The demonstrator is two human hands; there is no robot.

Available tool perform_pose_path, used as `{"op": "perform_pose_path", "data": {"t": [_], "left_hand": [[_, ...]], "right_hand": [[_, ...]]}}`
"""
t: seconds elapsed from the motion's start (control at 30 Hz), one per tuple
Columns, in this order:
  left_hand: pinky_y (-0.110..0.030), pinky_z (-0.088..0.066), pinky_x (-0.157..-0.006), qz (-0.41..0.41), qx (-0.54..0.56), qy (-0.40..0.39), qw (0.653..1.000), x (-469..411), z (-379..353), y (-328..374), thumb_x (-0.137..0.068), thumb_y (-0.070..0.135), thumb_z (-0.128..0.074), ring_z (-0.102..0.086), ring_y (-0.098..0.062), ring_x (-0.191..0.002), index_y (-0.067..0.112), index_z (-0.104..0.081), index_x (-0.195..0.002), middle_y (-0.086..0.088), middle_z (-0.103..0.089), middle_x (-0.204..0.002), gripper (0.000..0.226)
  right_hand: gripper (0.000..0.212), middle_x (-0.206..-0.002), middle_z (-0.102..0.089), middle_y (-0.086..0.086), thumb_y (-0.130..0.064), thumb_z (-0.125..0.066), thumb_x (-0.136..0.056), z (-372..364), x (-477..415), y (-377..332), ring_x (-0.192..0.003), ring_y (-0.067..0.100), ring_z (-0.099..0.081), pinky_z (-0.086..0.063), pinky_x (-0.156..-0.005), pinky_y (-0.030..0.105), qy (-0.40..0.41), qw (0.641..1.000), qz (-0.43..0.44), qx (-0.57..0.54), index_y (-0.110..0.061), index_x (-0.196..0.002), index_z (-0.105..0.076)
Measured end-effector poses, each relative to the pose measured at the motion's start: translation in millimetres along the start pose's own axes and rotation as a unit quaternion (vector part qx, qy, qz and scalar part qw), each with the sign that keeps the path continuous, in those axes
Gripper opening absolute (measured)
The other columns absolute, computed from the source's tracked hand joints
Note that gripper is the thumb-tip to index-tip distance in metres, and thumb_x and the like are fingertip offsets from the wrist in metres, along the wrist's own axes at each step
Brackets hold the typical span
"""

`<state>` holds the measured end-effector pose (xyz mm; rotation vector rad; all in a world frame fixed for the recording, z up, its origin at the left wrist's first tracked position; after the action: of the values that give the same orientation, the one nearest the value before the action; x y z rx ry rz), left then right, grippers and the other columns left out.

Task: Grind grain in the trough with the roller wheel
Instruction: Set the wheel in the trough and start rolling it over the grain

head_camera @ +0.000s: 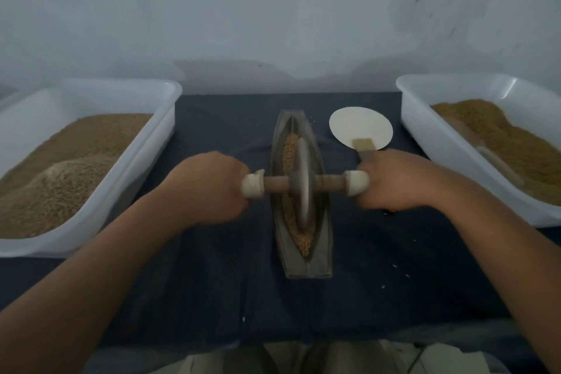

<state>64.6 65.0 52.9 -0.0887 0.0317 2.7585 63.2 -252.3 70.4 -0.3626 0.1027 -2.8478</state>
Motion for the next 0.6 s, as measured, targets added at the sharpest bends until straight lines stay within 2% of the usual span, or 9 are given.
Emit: {"op": "perform_pose_path", "data": {"t": [0.07,0.13,0.23,0.3,0.37,0.43,0.5,0.6], "left_hand": [[-0.026,-0.038,-0.048,0.007,-0.017,0.029,0.999,1,-2,1,-0.073,0.059,-0.049,-0.054,-0.006,-0.053,0.031,-0.056,-0.063,0.012,-0.056,-0.057,0.030],[-0.026,-0.035,-0.049,0.042,-0.035,0.049,0.997,-15,-5,1,-0.078,0.057,-0.054,-0.053,-0.009,-0.054,0.030,-0.056,-0.064,0.011,-0.056,-0.060,0.030],[-0.028,-0.037,-0.051,0.102,-0.027,0.059,0.993,-54,-8,-8,-0.082,0.052,-0.060,-0.056,-0.015,-0.060,0.027,-0.059,-0.068,0.008,-0.060,-0.068,0.028],[-0.029,-0.039,-0.052,0.118,-0.007,0.068,0.991,-72,-8,-13,-0.084,0.056,-0.058,-0.057,-0.018,-0.062,0.026,-0.060,-0.068,0.006,-0.061,-0.070,0.034],[-0.031,-0.040,-0.055,0.113,0.008,0.067,0.991,-75,-6,-12,-0.084,0.063,-0.054,-0.056,-0.019,-0.063,0.025,-0.058,-0.068,0.006,-0.060,-0.071,0.041],[-0.031,-0.040,-0.056,0.096,0.018,0.037,0.995,-62,-5,-9,-0.084,0.058,-0.056,-0.056,-0.017,-0.063,0.026,-0.058,-0.069,0.007,-0.061,-0.072,0.035],[-0.029,-0.039,-0.052,0.061,0.016,0.006,0.998,-36,-7,-7,-0.081,0.053,-0.058,-0.057,-0.012,-0.061,0.028,-0.059,-0.068,0.010,-0.060,-0.067,0.029],[-0.026,-0.037,-0.047,0.018,0.012,0.020,1.000,4,-8,-5,-0.076,0.064,-0.045,-0.056,-0.007,-0.053,0.031,-0.057,-0.066,0.013,-0.057,-0.058,0.036]], "right_hand": [[0.021,-0.059,-0.065,-0.009,-0.051,-0.059,-0.069,-3,0,2,-0.052,0.009,-0.062,-0.042,-0.049,0.027,0.020,1.000,-0.010,0.006,-0.031,-0.069,-0.066],[0.027,-0.058,-0.061,-0.005,-0.051,-0.063,-0.078,-4,-13,3,-0.057,0.011,-0.059,-0.040,-0.050,0.028,0.116,0.992,-0.030,0.050,-0.027,-0.065,-0.063],[0.034,-0.058,-0.050,-0.005,-0.046,-0.066,-0.084,1,-40,-1,-0.054,0.018,-0.049,-0.032,-0.048,0.027,0.307,0.947,-0.023,0.096,-0.023,-0.062,-0.052],[0.035,-0.056,-0.047,-0.004,-0.039,-0.067,-0.084,9,-56,-4,-0.051,0.019,-0.046,-0.035,-0.047,0.027,0.349,0.930,-0.016,0.111,-0.020,-0.061,-0.047],[0.034,-0.057,-0.049,-0.004,-0.039,-0.066,-0.083,16,-63,-4,-0.051,0.018,-0.046,-0.038,-0.048,0.028,0.326,0.938,-0.031,0.113,-0.019,-0.062,-0.048],[0.031,-0.061,-0.053,-0.005,-0.041,-0.066,-0.081,18,-57,-2,-0.055,0.017,-0.050,-0.041,-0.050,0.029,0.278,0.954,-0.031,0.107,-0.021,-0.063,-0.052],[0.023,-0.062,-0.059,-0.005,-0.044,-0.065,-0.074,14,-41,0,-0.058,0.014,-0.056,-0.041,-0.051,0.029,0.168,0.982,-0.017,0.079,-0.024,-0.064,-0.059],[0.023,-0.057,-0.062,-0.009,-0.052,-0.061,-0.062,7,-11,1,-0.052,0.006,-0.057,-0.042,-0.050,0.030,-0.001,1.000,0.003,0.016,-0.029,-0.066,-0.064]]}}
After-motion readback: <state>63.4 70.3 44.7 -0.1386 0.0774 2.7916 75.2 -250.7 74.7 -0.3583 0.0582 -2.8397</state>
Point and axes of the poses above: each hand's wrist, its own x-axis away from the middle knuckle, its own z-axis out of the back of the hand, y = z × x, the point moved 3 cm from there along -x, towards the middle knuckle
